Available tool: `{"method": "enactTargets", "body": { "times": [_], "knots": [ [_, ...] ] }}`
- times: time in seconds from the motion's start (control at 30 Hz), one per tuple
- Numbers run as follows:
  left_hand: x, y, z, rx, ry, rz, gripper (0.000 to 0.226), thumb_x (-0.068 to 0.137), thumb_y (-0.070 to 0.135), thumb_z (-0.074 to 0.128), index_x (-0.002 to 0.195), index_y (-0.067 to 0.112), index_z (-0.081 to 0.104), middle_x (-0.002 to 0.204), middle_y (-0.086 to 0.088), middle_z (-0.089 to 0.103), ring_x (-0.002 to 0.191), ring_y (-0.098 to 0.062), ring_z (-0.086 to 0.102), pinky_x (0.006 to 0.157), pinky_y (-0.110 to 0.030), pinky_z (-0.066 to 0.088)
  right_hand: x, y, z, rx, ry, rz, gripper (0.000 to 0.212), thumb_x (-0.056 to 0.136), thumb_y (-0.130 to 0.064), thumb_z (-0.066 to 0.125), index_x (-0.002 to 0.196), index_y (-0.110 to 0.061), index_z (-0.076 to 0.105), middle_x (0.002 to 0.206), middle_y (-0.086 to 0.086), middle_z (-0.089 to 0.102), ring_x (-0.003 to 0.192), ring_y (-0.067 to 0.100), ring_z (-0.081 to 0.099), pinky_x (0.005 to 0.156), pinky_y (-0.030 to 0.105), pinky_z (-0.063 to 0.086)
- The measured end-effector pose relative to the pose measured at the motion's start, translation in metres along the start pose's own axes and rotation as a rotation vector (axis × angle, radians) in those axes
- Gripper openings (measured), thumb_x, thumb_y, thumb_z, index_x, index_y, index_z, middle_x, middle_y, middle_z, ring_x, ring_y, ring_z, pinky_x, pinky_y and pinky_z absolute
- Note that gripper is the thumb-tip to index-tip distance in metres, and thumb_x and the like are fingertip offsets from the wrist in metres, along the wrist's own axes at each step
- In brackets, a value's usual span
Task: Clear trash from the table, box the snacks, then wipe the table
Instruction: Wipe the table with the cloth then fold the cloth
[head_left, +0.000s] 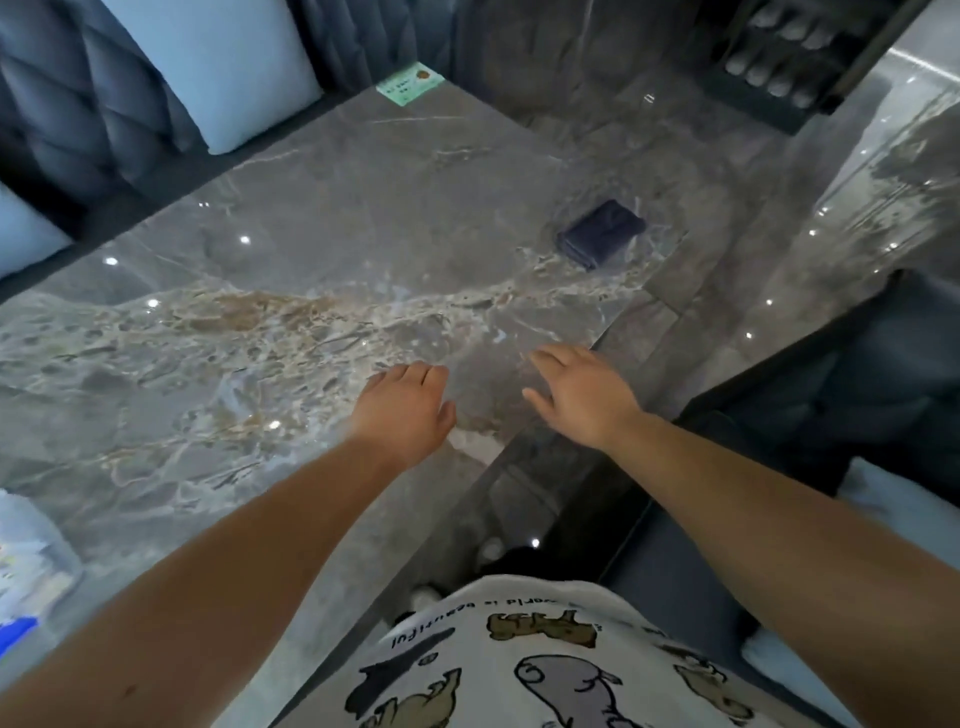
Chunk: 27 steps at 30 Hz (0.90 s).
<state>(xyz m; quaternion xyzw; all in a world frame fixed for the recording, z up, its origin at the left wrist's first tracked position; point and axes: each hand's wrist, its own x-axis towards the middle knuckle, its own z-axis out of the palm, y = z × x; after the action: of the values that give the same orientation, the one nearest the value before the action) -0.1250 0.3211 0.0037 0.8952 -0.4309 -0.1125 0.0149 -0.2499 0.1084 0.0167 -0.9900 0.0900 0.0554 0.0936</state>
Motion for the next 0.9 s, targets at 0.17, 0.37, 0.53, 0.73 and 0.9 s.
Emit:
{"method": "enactTargets", "body": {
  "times": [0.17,0.37,0.53,0.73,0.9],
  "knots": [
    [0.032,0.021,0.003,0.021,-0.002,0.04,0.049,0.092,0.044,0.038,0.131,0.016,0.048,0.132,-0.007,0.055,0.121,-0.028,0.048,0.097,-0.043,0.04,0.005,0.037,-0.003,0.019,0.01,0.049,0.057,0.094,-0.046,0.043,0.136,-0.009,0.04,0.138,0.012,0.045,0.127,0.029,0.038,0.103,0.042,0.035],
    [0.099,0.049,0.006,-0.001,-0.001,0.043,0.049,0.092,0.041,0.042,0.133,0.015,0.047,0.132,-0.008,0.055,0.12,-0.029,0.048,0.097,-0.042,0.039,0.046,0.112,-0.001,0.034,-0.024,-0.03,0.059,0.092,-0.042,0.05,0.138,-0.008,0.037,0.142,0.013,0.041,0.131,0.031,0.034,0.107,0.043,0.03],
    [0.159,0.094,0.013,-0.074,-0.036,-0.051,0.047,0.092,0.038,0.043,0.133,0.014,0.048,0.133,-0.009,0.053,0.122,-0.029,0.046,0.1,-0.041,0.036,0.099,0.195,-0.008,-0.003,-0.089,-0.105,0.06,0.09,-0.042,0.053,0.138,-0.009,0.037,0.144,0.013,0.038,0.133,0.03,0.032,0.108,0.041,0.028],
    [0.206,0.139,0.022,-0.137,-0.052,-0.141,0.043,0.091,0.034,0.044,0.127,0.012,0.051,0.131,-0.01,0.054,0.122,-0.03,0.046,0.1,-0.04,0.035,0.15,0.277,-0.015,-0.109,-0.205,-0.275,0.065,0.089,-0.04,0.055,0.141,-0.009,0.032,0.15,0.014,0.029,0.139,0.03,0.021,0.112,0.041,0.019],
    [0.234,0.159,0.039,-0.153,-0.011,-0.156,0.043,0.091,0.032,0.045,0.124,0.007,0.053,0.134,-0.015,0.051,0.127,-0.034,0.041,0.104,-0.044,0.032,0.195,0.303,-0.012,-0.168,-0.245,-0.345,0.071,0.088,-0.043,0.056,0.144,-0.009,0.028,0.153,0.014,0.02,0.142,0.029,0.012,0.114,0.045,0.018]
  ]
}}
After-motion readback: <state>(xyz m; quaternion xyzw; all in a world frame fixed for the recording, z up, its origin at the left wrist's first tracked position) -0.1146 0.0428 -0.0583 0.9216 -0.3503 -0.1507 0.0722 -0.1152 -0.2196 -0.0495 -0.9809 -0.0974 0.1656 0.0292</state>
